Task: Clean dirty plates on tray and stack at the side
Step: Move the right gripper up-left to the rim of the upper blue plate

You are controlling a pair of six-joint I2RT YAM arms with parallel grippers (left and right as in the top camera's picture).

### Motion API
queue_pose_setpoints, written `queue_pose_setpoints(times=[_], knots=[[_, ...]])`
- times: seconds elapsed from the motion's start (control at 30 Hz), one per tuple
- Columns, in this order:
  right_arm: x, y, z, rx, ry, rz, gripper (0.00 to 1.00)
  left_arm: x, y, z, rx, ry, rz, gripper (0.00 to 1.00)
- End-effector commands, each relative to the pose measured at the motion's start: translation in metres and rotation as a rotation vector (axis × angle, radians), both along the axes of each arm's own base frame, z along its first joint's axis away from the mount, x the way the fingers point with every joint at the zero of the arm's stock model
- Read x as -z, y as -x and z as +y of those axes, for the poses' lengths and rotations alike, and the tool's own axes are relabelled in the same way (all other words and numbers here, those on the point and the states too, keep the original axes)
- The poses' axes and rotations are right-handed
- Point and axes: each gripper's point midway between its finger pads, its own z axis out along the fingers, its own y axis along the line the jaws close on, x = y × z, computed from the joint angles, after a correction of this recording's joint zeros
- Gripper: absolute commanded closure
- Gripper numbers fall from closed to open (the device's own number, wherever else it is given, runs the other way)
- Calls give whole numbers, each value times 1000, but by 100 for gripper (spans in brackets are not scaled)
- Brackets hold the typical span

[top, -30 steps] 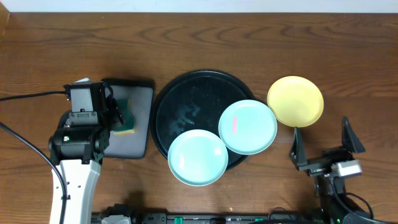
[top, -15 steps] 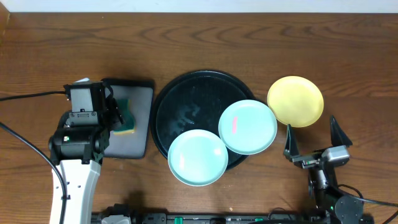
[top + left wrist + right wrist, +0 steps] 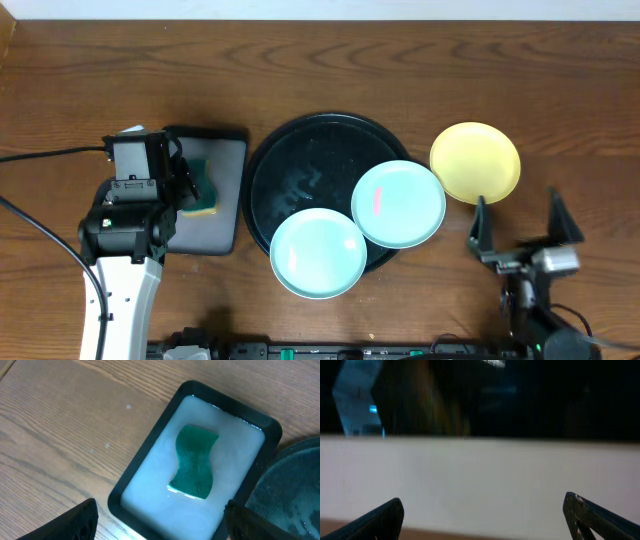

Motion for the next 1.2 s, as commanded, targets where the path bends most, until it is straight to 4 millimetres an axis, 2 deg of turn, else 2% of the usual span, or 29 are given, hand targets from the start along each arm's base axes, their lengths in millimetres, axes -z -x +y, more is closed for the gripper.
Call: queue_pose_setpoints(times=[0.0, 0.23, 0.37, 0.5, 0.6, 0.73, 0.83, 0.93, 1.07, 1.17], knots=[[-11, 7, -3, 23, 6, -57, 1, -8, -2, 3, -12, -11, -17, 19], [-23, 11, 7, -39, 13, -92, 1, -8, -2, 3, -11, -11, -17, 19], [-28, -12, 10, -65, -18, 34, 1, -8, -2, 3, -11, -11, -17, 19], [-26, -44, 17, -76, 6, 296, 1, -8, -2, 3, -11, -11, -17, 19], [-24, -57, 22, -85, 23, 480, 1, -8, -2, 3, -11, -11, -17, 19], [-43, -77, 30, -103, 37, 581, 1, -8, -2, 3, -11, -11, -17, 19], [-62, -95, 46, -144, 51, 586, 1, -8, -2, 3, -11, -11, -17, 19], [-68, -112, 69, -195, 70, 611, 1, -8, -2, 3, -11, -11, -17, 19], [-53, -135, 99, -256, 100, 669, 1, -8, -2, 3, -11, -11, -17, 19], [-35, -141, 120, -315, 125, 712, 1, -8, -2, 3, -11, -11, -17, 19]])
